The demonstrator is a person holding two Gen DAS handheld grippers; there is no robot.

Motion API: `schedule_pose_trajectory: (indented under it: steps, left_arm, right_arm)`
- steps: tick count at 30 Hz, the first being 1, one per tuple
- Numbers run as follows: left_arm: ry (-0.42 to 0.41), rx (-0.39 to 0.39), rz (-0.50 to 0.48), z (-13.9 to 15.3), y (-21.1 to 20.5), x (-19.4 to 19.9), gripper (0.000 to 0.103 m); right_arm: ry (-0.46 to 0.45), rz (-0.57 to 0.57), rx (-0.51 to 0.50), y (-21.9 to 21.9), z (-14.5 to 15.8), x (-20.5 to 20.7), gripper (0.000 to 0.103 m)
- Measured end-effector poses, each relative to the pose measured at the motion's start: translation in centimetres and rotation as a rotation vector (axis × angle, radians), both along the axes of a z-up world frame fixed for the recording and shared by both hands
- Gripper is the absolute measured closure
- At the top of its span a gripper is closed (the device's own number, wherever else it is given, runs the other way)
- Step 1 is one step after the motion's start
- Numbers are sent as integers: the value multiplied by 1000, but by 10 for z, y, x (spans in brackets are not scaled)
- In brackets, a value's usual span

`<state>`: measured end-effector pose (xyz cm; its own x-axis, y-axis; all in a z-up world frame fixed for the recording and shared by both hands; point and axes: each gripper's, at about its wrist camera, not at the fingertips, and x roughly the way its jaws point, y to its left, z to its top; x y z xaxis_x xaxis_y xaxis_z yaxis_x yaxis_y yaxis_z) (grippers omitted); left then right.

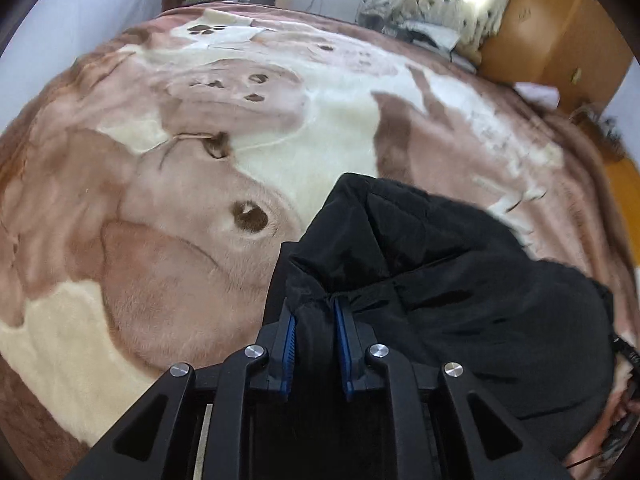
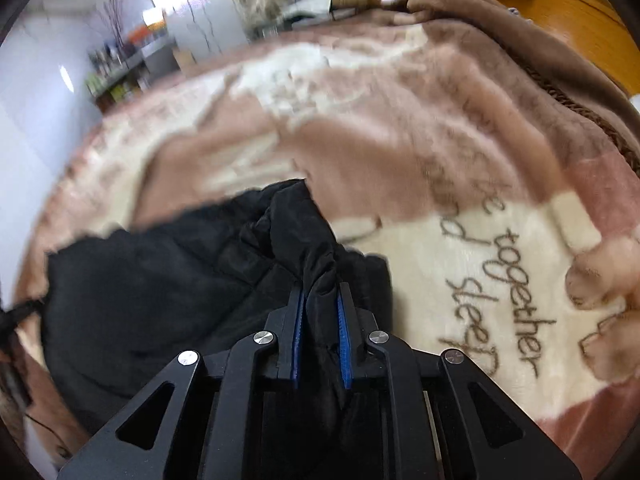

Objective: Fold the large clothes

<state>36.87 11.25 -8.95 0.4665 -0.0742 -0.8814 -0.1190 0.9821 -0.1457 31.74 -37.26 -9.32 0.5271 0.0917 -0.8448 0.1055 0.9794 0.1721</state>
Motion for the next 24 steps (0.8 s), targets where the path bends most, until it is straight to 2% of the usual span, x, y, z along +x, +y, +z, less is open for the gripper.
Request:
schedule_pose_trajectory:
  steps: [4, 7, 11, 12, 13, 14, 16, 19, 20, 21, 22, 24]
  left_arm:
    - [35, 74, -29, -5, -11, 9, 83]
    - [64, 98, -51, -12, -12, 12, 79]
    - [65, 94, -29, -11, -13, 11, 77]
    - [59, 65, -22, -5, -10, 9, 76]
    - [56, 41, -21, 0, -7, 6, 70]
    - [46, 23, -12, 6, -3, 3, 54]
    - [11, -5, 16, 22, 7, -7, 34]
    - [-92, 7, 60, 56, 11, -35, 31]
    - [-115, 13, 62, 63, 8, -42, 27]
    - [-142, 12, 38, 71, 0, -51, 24]
    - [-157, -3, -34, 77, -17, -61, 23]
    - [-162, -19, -115, 79, -44, -71, 23]
  right_arm:
    - [83, -6, -42, 5, -13, 9, 87]
    - [137, 14, -70, 6, -22, 15, 84]
    - [139, 15, -130, 13, -23, 13, 76]
    - [122, 0, -166, 16, -16, 9, 73]
    - [93, -19, -195, 17, -7, 5, 62]
    - [55, -29, -207, 17, 3, -1, 52]
    - [-40, -42, -187, 17, 28, -17, 46]
    - [-138, -60, -220, 24, 63, -42, 41]
    - [-179, -51, -231, 31, 74, -50, 41]
    - [-212, -28, -225, 40, 82, -56, 40]
    - [-248, 26, -199, 53, 90, -65, 40]
    - [-246, 123, -147, 80, 91, -72, 40]
